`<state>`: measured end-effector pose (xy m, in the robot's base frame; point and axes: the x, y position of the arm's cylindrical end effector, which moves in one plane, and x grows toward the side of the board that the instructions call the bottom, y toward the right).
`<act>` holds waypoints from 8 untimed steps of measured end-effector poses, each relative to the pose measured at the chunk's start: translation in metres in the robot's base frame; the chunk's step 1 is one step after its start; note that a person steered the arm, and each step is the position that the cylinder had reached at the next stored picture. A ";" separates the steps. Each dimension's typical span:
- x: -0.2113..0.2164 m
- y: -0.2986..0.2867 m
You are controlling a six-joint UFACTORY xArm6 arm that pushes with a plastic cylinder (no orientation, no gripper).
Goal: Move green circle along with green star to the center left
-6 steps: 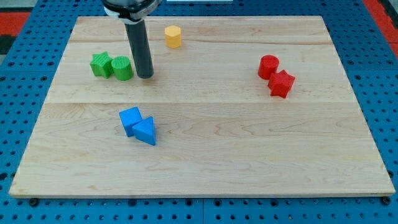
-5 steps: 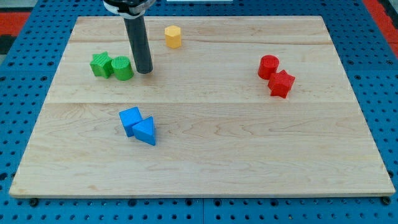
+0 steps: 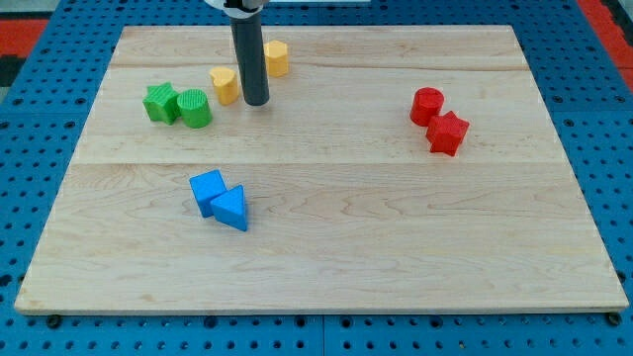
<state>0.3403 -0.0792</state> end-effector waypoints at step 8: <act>0.034 0.001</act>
<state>0.3746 -0.0780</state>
